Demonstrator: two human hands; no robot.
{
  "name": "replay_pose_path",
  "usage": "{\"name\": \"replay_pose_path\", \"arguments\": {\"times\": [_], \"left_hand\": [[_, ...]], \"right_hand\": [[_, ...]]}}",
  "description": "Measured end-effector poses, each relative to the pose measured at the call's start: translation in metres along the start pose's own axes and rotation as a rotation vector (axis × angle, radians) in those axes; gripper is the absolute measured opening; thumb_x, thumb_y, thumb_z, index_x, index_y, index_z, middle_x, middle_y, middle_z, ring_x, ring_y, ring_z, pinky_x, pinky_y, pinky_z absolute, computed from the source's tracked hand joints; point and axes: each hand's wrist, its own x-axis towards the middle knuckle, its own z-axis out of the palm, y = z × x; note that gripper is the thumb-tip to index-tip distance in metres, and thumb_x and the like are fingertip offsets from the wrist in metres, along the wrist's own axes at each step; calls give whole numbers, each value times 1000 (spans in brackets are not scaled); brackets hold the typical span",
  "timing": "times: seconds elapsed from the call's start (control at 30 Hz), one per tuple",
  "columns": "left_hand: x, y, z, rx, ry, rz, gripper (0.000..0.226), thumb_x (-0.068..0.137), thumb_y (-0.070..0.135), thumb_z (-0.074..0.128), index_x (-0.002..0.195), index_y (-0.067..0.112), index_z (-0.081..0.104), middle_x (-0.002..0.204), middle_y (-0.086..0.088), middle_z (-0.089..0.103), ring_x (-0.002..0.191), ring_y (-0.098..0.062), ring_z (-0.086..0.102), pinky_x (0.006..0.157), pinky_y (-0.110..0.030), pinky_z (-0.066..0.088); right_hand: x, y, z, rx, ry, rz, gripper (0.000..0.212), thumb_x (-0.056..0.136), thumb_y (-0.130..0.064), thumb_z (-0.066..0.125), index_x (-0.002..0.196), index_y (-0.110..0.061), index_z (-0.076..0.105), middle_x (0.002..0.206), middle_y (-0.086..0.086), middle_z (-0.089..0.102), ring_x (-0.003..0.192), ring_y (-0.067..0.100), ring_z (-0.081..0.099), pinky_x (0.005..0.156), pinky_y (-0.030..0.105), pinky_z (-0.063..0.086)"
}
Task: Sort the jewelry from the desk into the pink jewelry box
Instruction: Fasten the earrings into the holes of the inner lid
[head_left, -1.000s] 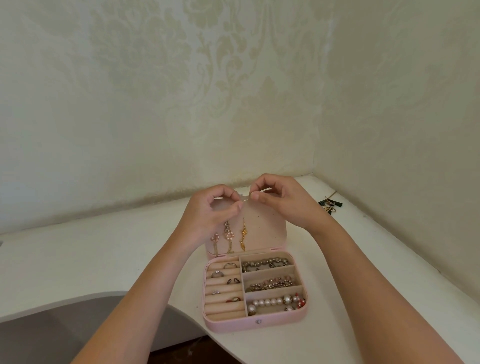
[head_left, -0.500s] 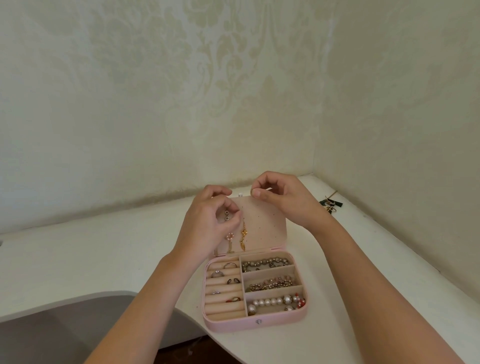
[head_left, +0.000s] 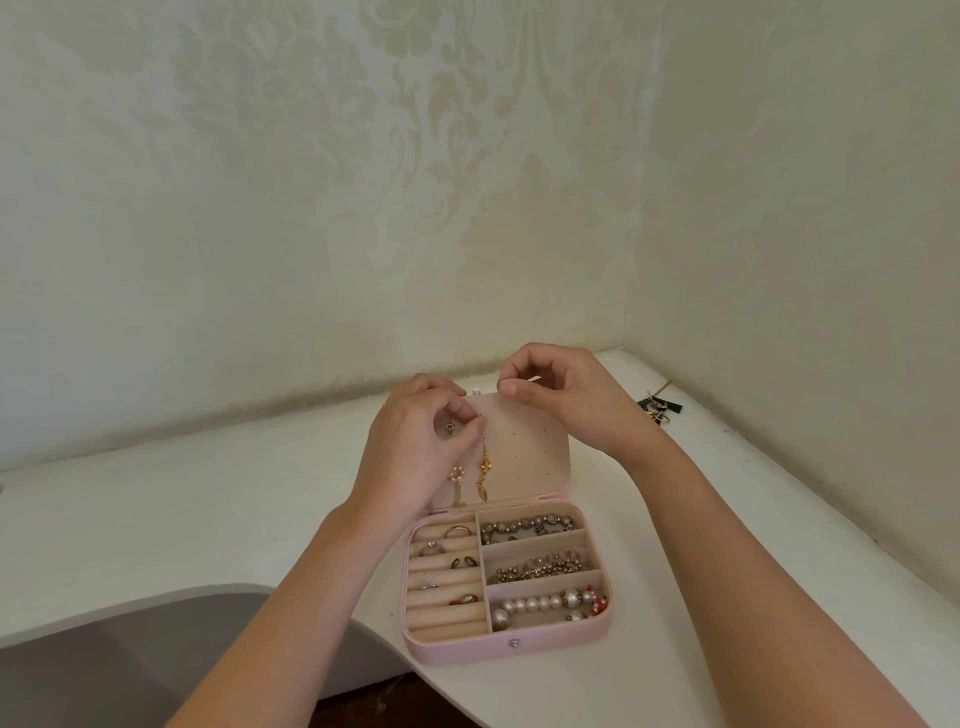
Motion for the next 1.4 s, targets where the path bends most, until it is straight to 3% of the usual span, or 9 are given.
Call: {"name": "replay_pose_path", "arguments": {"times": [0.17, 0.23, 0.33, 0.43, 0.57, 0.83, 1.4], "left_hand": [[0, 4, -4, -59, 6, -56, 22, 74, 21, 78, 86, 24, 59, 86, 15, 59, 82, 2, 54, 68, -12, 39], [-1, 6, -8, -86, -32, -87, 25, 74, 22, 78, 91, 28, 60, 87, 20, 61, 84, 6, 55, 70, -8, 39], [-6, 11, -17, -144, -99, -125, 20, 74, 23, 79, 82, 33, 63, 81, 20, 64, 75, 9, 57, 64, -3, 37], [-15, 15, -24, -201, -153, -86, 20, 73, 20, 79, 77, 34, 64, 78, 19, 67, 74, 5, 59, 65, -8, 42], [-29, 12, -28, -206, -184, -7, 16, 74, 21, 78, 79, 31, 66, 84, 19, 66, 81, -2, 62, 72, -19, 48], [-46, 1, -28, -226, -113, 96, 15, 66, 33, 77, 74, 38, 65, 81, 14, 66, 81, -9, 62, 74, -13, 43], [-39, 4, -30, -237, -132, 53, 17, 65, 29, 81, 71, 35, 65, 80, 16, 66, 79, -6, 61, 72, -8, 38]], "right_hand": [[-2, -3, -3, 18, -24, 17, 8, 86, -8, 65, 81, -14, 65, 80, -6, 63, 75, 2, 56, 70, 14, 44], [-2, -5, -7, 34, -56, 37, 7, 86, -8, 66, 81, -12, 65, 83, -1, 65, 79, 6, 58, 74, 17, 46], [-4, -7, -18, 158, -140, 97, 10, 84, -7, 67, 78, -15, 67, 81, 2, 69, 84, 18, 62, 77, 26, 48], [-5, -9, -23, 251, -233, 179, 5, 81, -8, 68, 78, -13, 67, 76, 3, 68, 72, 16, 63, 64, 20, 50], [-5, -12, -17, 109, -354, 266, 5, 85, -4, 64, 85, -8, 67, 71, -2, 66, 63, 6, 62, 59, 15, 49], [-1, -24, -4, -58, -572, 316, 6, 84, -6, 68, 85, -11, 69, 65, -7, 67, 63, 8, 65, 64, 15, 52], [10, -26, 3, -185, -619, 268, 7, 83, -11, 70, 82, -18, 70, 67, -14, 66, 63, 6, 61, 63, 16, 50]]}}
